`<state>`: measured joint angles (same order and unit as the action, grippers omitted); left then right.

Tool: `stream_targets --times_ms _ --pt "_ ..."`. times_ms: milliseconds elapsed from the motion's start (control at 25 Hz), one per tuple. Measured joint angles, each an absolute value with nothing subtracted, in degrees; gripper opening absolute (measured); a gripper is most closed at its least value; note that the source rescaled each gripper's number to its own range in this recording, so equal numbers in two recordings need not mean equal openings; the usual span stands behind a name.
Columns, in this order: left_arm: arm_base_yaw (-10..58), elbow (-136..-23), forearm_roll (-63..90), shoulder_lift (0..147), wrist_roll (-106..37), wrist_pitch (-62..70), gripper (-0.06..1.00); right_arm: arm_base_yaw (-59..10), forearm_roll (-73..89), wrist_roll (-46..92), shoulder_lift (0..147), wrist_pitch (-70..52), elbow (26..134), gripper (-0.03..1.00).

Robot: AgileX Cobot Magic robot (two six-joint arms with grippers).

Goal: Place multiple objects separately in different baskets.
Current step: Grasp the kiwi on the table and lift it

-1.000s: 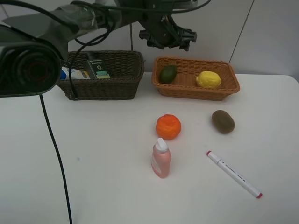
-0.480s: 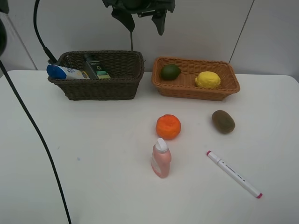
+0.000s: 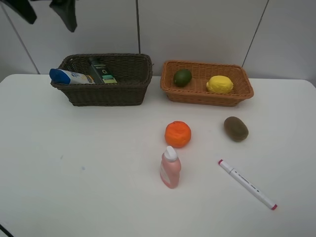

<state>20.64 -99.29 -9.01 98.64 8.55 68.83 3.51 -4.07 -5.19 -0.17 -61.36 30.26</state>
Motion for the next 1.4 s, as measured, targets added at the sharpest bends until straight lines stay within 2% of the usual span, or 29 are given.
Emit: stream_targets --times_ms 80,200,520,840,1000,1400 --pt "14.32 -87.74 -9.33 86.48 9.57 68.83 1.0 3.51 -4.07 -5.19 -0.17 -61.36 30.26 0.98" --pt "10.81 -77.16 -9.5 73.07 9.79 68.83 1.0 3.51 -4.07 -5.19 -0.17 -61.36 30.26 0.98" --pt "10.04 -51.37 -5.84 37.5 8.07 68.98 1.0 3.51 -4.07 -5.19 -0.17 -61.36 30.26 0.98" --pt "10.04 -37.94 -4.4 6.51 6.1 68.98 1.0 3.51 -4.07 -5.19 -0.17 -61.36 30.26 0.98" --pt "10.04 -34.64 -3.76 -0.2 5.16 68.98 1.0 3.51 -4.07 -5.19 -0.17 -61.36 30.26 0.98" --pt "9.93 -30.88 -1.93 -0.39 1.5 65.49 1.0 3.51 -4.02 -5.19 -0.17 -61.36 30.26 0.98"
